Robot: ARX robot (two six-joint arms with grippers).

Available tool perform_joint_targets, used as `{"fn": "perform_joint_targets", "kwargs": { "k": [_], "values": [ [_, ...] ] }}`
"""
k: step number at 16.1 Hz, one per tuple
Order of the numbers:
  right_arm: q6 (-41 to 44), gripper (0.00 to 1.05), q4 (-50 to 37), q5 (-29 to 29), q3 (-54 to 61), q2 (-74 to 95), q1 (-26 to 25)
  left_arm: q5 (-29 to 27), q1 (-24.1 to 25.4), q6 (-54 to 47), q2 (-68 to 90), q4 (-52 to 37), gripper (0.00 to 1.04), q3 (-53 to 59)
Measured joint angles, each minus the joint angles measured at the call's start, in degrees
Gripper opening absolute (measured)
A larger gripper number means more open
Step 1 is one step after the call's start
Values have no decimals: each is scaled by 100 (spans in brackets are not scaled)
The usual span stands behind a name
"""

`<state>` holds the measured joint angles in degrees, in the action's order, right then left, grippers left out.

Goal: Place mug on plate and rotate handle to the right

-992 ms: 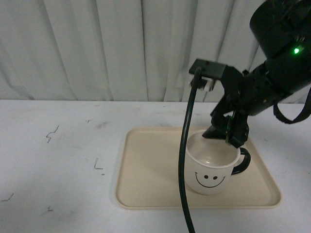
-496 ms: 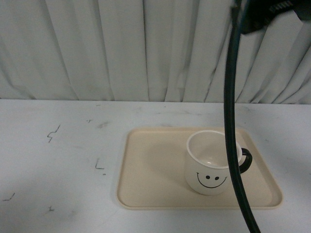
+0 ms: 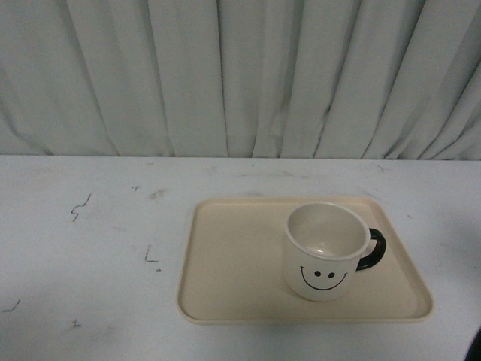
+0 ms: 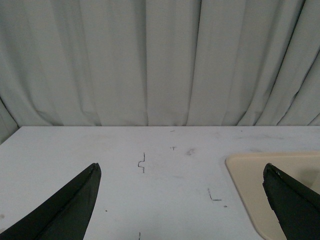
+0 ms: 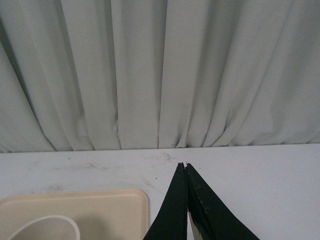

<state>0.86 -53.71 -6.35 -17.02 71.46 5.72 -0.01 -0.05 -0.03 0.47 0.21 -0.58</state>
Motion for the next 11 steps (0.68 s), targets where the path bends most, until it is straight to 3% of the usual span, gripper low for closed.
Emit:
{"fn": "perform_joint_targets", "kwargs": {
  "k": [4, 6, 9, 11],
  "values": [
    [-2, 2, 267, 280, 741, -968, -210, 0, 0, 0, 0, 0, 98, 0],
    [-4, 2, 514, 568, 1003, -1547, -612, -2, 0, 0, 0, 0, 98, 0],
    [-4, 2, 520, 632, 1416, -1967, -573, 0, 0, 0, 0, 0, 98, 0],
    [-4, 2, 1010, 632, 1591, -2516, -573, 0, 0, 0, 0, 2, 98, 0]
  ]
}}
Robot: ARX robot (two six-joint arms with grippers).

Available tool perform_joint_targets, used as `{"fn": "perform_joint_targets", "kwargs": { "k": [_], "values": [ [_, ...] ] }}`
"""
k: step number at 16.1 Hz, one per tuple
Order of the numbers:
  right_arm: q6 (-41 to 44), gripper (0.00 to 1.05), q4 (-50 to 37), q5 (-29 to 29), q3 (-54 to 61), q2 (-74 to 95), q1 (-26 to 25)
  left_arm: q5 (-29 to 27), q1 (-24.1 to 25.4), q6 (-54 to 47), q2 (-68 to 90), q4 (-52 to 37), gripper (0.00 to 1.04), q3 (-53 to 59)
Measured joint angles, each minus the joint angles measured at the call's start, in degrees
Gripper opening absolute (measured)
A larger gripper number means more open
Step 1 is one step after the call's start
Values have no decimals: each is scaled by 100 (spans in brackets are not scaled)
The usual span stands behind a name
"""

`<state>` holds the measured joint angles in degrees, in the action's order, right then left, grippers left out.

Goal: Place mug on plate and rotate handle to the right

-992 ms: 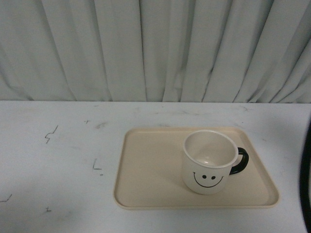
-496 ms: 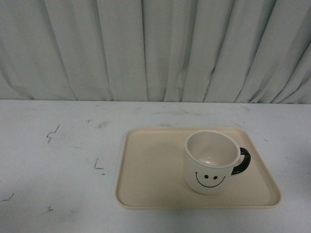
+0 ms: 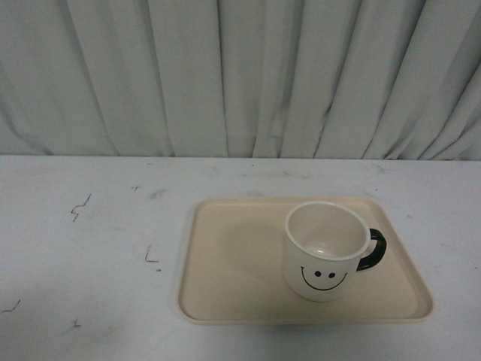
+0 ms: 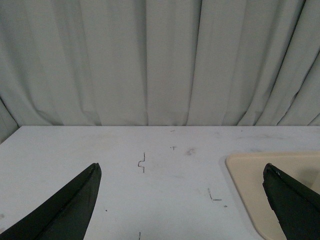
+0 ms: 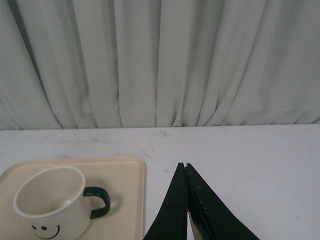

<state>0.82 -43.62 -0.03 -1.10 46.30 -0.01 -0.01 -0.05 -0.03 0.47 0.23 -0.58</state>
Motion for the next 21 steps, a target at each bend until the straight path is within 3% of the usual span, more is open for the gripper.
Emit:
{"fn": "perform_joint_targets", "kwargs": {
  "k": [7, 21],
  "values": [
    [0, 2, 1652, 0, 46, -1888, 0, 0, 0, 0, 0, -2, 98, 0],
    [0, 2, 3152, 0, 46, -3432, 0, 0, 0, 0, 0, -2, 98, 0]
  ]
}}
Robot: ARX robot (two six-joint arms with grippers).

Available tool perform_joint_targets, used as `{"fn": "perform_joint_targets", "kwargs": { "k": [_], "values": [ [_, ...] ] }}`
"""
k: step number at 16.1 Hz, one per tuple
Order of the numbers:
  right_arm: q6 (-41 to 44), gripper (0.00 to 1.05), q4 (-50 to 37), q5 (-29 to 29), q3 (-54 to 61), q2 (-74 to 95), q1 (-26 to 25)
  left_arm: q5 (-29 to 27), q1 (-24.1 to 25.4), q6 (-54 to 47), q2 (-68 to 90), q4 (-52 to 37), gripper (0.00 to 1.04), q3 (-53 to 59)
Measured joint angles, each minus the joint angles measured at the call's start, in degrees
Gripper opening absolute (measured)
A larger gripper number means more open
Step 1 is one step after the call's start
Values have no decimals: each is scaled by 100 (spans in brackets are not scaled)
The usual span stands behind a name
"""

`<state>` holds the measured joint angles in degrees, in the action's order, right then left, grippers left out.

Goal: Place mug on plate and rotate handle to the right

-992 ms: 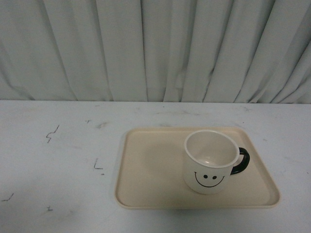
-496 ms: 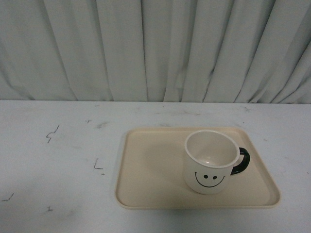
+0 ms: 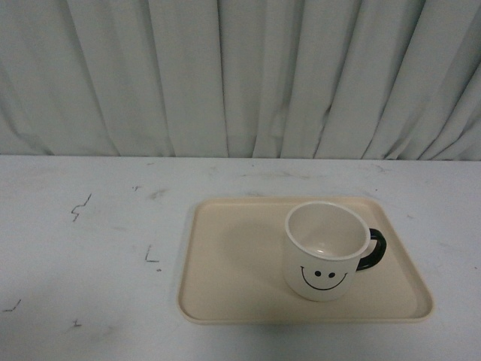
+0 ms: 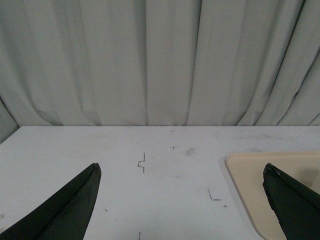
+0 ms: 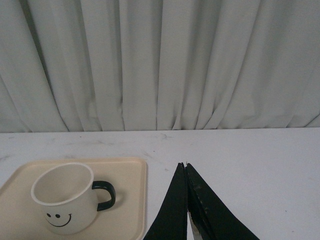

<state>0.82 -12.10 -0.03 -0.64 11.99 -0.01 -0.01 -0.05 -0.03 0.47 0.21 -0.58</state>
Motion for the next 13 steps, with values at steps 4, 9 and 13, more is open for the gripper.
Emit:
{"fn": "perform_joint_targets", "kwargs": {
  "k": [4, 9, 13],
  "values": [
    [0, 2, 660, 0, -9, -492, 0, 0, 0, 0, 0, 0, 98, 0],
    [0, 52, 1237, 2, -2, -1176, 0, 0, 0, 0, 0, 0, 98, 0],
    [0, 77, 1237, 4, -2, -1176, 0, 0, 0, 0, 2, 0, 98, 0]
  ]
}}
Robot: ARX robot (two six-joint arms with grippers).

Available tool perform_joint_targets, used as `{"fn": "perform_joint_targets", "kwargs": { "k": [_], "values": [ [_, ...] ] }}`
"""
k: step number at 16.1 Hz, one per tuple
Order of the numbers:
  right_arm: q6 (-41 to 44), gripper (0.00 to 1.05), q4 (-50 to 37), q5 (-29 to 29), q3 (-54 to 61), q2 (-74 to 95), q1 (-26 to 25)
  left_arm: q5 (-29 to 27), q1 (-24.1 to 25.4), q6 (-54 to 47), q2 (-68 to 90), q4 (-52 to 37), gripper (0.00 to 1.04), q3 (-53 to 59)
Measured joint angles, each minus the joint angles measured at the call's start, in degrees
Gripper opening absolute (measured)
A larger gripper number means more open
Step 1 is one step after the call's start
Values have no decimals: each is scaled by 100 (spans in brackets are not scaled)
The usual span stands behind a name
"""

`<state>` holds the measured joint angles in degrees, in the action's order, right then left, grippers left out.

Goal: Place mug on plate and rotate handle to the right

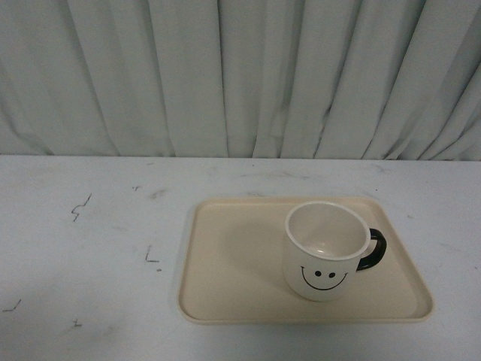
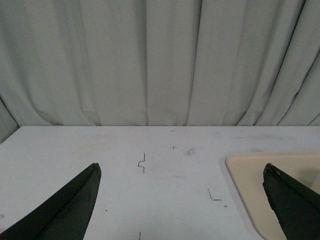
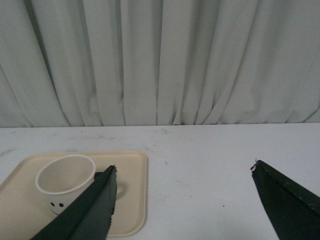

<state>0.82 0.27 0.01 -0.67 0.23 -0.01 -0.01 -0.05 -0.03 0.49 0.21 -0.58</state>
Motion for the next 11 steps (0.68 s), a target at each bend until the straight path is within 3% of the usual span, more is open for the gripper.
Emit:
{"fn": "perform_joint_targets", "kwargs": {
  "k": [2, 11],
  "values": [
    [-4, 100, 0, 0, 0, 0, 0, 0, 0, 0, -2, -2, 98, 0],
    [-17, 98, 0, 0, 0, 0, 0, 0, 0, 0, -2, 0, 98, 0]
  ]
}}
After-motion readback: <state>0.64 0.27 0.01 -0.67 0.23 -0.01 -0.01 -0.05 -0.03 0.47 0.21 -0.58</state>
